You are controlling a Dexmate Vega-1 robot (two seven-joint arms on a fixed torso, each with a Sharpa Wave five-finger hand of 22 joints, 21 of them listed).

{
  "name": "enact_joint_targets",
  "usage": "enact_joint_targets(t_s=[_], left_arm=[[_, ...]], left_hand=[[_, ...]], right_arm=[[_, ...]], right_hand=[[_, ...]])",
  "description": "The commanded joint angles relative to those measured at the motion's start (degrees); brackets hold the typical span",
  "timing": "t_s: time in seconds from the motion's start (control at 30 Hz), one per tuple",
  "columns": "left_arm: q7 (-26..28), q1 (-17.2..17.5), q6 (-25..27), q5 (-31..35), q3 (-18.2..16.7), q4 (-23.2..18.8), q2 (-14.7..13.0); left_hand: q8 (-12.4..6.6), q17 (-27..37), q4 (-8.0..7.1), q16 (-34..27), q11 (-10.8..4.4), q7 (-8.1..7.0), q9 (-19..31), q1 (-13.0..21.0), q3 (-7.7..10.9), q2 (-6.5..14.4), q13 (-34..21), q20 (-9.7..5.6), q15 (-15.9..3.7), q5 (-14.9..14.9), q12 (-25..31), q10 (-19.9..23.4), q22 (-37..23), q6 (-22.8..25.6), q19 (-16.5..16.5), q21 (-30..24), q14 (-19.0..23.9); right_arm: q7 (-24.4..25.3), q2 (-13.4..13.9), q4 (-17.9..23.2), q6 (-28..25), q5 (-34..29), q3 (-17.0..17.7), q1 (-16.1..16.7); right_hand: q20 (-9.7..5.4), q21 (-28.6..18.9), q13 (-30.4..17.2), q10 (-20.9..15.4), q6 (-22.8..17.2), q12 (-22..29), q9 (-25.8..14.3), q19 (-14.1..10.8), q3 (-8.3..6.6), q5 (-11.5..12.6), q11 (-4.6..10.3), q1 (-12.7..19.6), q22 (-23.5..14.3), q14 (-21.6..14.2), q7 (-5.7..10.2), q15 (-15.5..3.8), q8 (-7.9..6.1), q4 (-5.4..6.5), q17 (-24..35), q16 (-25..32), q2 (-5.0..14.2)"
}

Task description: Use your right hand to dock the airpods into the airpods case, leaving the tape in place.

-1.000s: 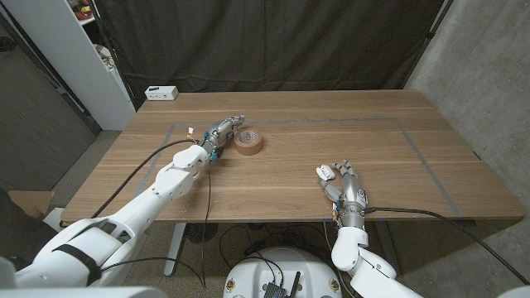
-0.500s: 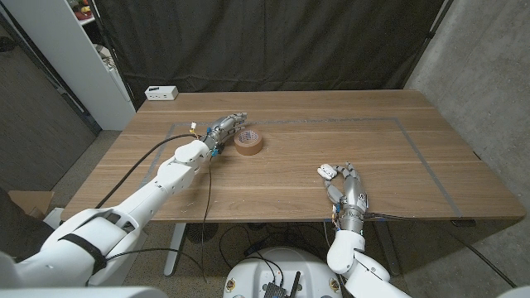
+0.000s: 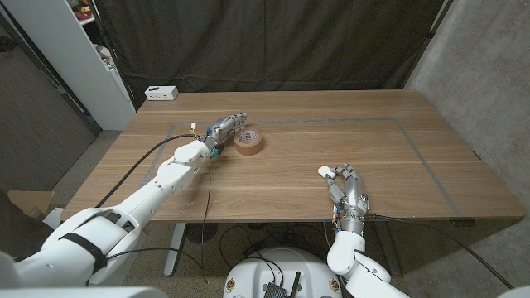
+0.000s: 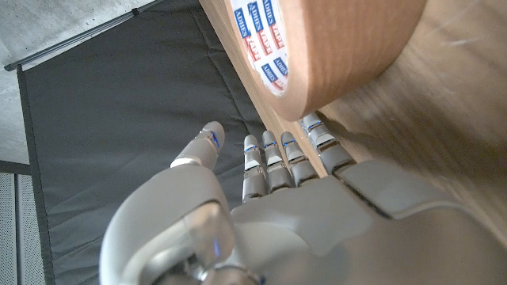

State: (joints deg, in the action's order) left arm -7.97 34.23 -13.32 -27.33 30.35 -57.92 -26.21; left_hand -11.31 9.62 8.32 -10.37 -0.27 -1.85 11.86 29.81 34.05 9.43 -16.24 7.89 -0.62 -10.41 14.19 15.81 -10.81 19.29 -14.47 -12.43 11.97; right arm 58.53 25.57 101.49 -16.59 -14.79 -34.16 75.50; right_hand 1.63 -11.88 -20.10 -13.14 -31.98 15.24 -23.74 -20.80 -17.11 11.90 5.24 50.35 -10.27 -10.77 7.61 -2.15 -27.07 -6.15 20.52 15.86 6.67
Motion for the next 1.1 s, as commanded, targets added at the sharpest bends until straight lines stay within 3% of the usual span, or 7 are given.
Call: enact_joint_targets(t_s=[0.03, 0.13, 0.3, 0.37, 0.53, 0.87, 1.1], left_arm=[[0.4, 1.8, -2.2, -0.8, -1.1, -1.0, -0.2], [0.9, 2.6, -2.6, -0.9, -1.4, -2.0, -0.5], [1.7, 4.2, -3.2, -1.3, -2.1, -4.3, -1.2], [1.9, 4.9, -3.9, -1.4, -2.5, -5.3, -1.5], [1.4, 5.9, -6.5, -1.6, -3.3, -7.3, -2.3], [1.5, 8.8, -8.1, -2.2, -4.6, -13.3, -4.2], [1.4, 9.5, -6.7, -2.5, -4.8, -16.0, -5.1]], left_hand=[[0.00, 0.1, 0.04, -0.1, -0.30, -0.46, 0.1, 0.7, -0.17, 0.0, -0.1, 0.07, -0.41, -0.5, 0.0, 0.3, -0.1, -0.5, -0.4, -0.2, 0.1], [0.32, 0.1, 0.10, -0.1, -0.49, -1.37, 0.1, 0.8, -0.34, -0.2, -0.1, 0.00, -0.45, -0.5, 0.0, 0.4, -0.1, -1.5, -0.5, -0.2, 0.2], [0.41, 0.1, 0.23, -0.1, -0.45, -3.81, 0.1, 0.8, -0.67, -0.5, -0.1, 0.01, 0.02, -0.6, 0.0, 0.4, -0.1, -2.2, -0.5, -0.2, 0.2], [0.27, 0.1, 0.25, 0.0, -0.52, -4.37, 0.0, 0.8, -0.78, -0.6, -0.1, 0.03, -0.06, -0.7, 0.0, 0.4, -0.1, -1.9, -0.5, -0.2, 0.1], [0.07, 0.1, 0.30, -0.2, -0.68, -3.48, 0.0, 0.9, -0.98, -0.7, -0.1, -0.07, -0.42, -0.7, 0.3, 1.2, -0.1, -1.6, -0.7, -0.3, 0.6], [-0.30, 0.1, 0.26, -0.4, -0.75, -2.70, 0.0, 0.9, -1.11, -0.7, -0.1, -0.27, -0.62, -0.7, 0.5, 1.7, -0.1, -0.7, -1.0, -0.4, 1.5], [-0.31, 0.1, 0.16, -0.4, -0.78, -2.48, 0.0, 0.8, -1.19, -0.7, 0.0, -0.18, -0.59, -0.7, 0.5, 1.7, -0.1, -0.7, -1.0, -0.4, 1.5]], right_arm=[[-2.9, 3.5, 4.5, 1.2, -0.8, 0.9, 0.7], [-3.9, 5.2, 5.7, 2.6, -1.3, 1.5, 0.9], [-6.8, 7.7, 8.3, 4.4, -0.7, 3.1, 1.6], [-7.8, 8.8, 8.9, 6.4, 0.0, 4.1, 1.8], [-11.5, 11.6, 9.6, 10.5, 2.7, 7.3, 2.1], [-23.9, 15.5, 7.4, 26.0, 15.8, 14.4, 1.9], [-31.6, 15.6, 4.3, 31.9, 21.5, 16.6, -1.1]], right_hand=[[0.98, -0.1, -0.2, 0.8, 5.1, -0.8, 0.9, -0.1, 1.19, -1.1, -0.96, -2.6, -0.1, -0.1, -0.79, -6.59, 2.18, 0.08, -0.2, -0.9, -2.94], [1.56, 0.1, -0.3, 1.4, 7.4, -1.0, 1.6, 0.1, 1.65, -1.2, -1.28, -4.0, -0.1, 0.0, 1.96, -6.42, 3.59, -0.14, -0.5, -1.4, -4.29], [2.20, 0.0, -0.4, 1.3, 8.4, -1.0, 2.1, -0.3, 2.39, -1.2, -1.79, -5.4, 0.0, -0.1, 0.63, -5.86, 4.42, -0.25, -0.7, -1.6, -5.97], [0.79, -0.9, -0.4, 0.6, 8.6, -0.8, 2.6, -2.8, 2.65, -1.0, -2.51, -6.8, -0.1, -1.1, 0.33, -5.90, 4.93, 0.07, -0.8, -1.4, -6.31], [-4.31, -2.4, 0.0, -4.2, 4.9, 0.2, 4.6, -9.8, 1.79, -0.9, -0.40, -9.4, 0.1, -7.7, 5.07, -8.30, 5.53, 0.29, -2.0, 0.0, -5.23], [-6.43, -2.1, 0.6, -4.8, 6.3, -0.5, 6.2, -12.1, -0.44, -1.0, 0.33, -9.4, 0.3, -8.7, 5.15, -9.07, 8.03, -0.02, -3.6, -1.0, -1.90], [-6.30, -0.1, 2.3, -4.1, 14.3, -2.4, 8.6, -11.3, -2.75, -1.5, 0.82, -8.9, 0.6, -8.1, 2.13, -8.78, 13.66, -1.33, -6.6, -3.3, -0.03]])
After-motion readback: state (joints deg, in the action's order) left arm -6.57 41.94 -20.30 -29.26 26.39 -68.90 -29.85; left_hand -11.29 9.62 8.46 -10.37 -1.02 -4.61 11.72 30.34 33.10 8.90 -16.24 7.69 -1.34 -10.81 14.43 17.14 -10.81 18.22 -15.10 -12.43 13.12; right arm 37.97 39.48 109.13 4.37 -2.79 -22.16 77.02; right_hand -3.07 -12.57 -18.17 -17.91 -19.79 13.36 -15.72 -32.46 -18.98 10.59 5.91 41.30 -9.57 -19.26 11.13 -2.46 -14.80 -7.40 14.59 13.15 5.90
